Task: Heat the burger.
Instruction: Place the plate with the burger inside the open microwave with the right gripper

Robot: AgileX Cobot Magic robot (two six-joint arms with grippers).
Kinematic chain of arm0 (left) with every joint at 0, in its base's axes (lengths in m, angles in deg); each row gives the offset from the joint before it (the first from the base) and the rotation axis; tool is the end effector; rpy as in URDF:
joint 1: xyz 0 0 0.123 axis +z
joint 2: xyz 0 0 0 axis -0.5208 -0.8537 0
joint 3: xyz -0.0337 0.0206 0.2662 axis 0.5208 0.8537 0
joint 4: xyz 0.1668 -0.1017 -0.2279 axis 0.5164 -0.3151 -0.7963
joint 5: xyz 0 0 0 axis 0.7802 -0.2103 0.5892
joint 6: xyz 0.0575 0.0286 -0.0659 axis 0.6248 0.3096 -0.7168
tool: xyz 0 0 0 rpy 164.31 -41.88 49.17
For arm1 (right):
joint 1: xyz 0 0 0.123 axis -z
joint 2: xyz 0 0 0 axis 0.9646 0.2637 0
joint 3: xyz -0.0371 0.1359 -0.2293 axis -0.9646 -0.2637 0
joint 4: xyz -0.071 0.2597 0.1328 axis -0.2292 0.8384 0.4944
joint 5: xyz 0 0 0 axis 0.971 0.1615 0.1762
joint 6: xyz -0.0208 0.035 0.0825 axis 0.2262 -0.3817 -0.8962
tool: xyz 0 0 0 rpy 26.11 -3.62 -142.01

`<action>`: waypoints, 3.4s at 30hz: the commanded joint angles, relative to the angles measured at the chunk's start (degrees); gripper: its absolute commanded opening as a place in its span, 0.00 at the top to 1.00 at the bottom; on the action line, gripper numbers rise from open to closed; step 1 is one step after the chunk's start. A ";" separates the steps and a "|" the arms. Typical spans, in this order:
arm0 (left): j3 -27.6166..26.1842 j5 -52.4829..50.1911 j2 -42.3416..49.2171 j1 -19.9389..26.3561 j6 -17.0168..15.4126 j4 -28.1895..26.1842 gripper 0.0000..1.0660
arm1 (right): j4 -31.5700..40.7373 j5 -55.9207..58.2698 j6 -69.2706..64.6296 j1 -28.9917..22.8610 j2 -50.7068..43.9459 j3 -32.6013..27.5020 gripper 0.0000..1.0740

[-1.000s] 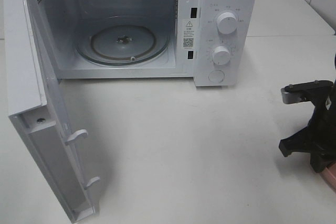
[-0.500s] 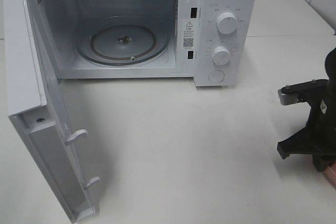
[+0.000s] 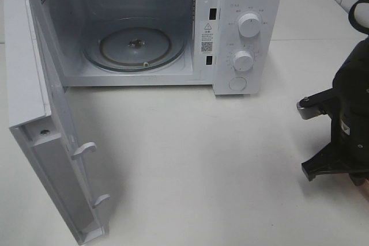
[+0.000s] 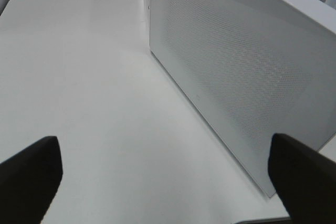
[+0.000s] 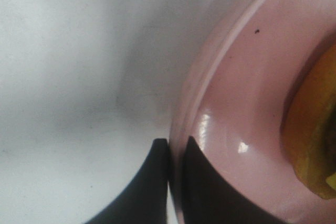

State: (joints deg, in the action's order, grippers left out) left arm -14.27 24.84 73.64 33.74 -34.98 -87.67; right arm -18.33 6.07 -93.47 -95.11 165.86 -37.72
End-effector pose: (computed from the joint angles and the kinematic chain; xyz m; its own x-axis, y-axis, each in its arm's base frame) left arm 0.0500 -0.0131 0.3063 -0.4449 -0.0041 -0.8956 0.1135 0.9917 -0.0609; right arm 0.2666 0.0666 0.0636 -0.9850 -0.1632 -0.0559 -0.1363 0.9351 -0.3270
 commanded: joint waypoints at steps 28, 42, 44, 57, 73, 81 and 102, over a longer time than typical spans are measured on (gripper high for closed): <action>0.11 -0.52 0.92 -0.11 0.06 -0.06 0.06 | -3.50 11.17 -1.03 -18.45 -14.09 -6.36 1.00; 0.11 -0.52 0.92 -0.11 0.06 -0.06 0.06 | -3.55 18.85 -0.63 -33.12 -21.54 -7.16 1.00; 0.11 -0.52 0.92 -0.11 0.06 -0.06 0.06 | -3.55 19.60 -0.63 -35.64 -21.77 -7.16 1.00; 0.11 -0.52 0.92 -0.11 0.06 -0.06 0.06 | -3.55 20.57 -0.69 -52.31 -21.77 -7.16 1.00; 0.11 -0.52 0.92 -0.11 0.06 -0.06 0.06 | -5.10 17.93 10.49 -59.30 -21.77 -7.16 1.00; 0.11 -0.52 0.92 -0.11 0.06 -0.06 0.06 | -7.68 17.42 14.44 -59.30 -21.77 -6.93 1.00; 0.11 -0.52 0.92 -0.11 0.06 -0.06 0.06 | -15.07 -0.40 30.25 -56.38 -21.77 -6.65 1.00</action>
State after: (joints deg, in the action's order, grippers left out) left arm -14.27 24.84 73.64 33.74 -34.98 -87.67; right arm -29.61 7.10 -64.31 -153.38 144.61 -44.65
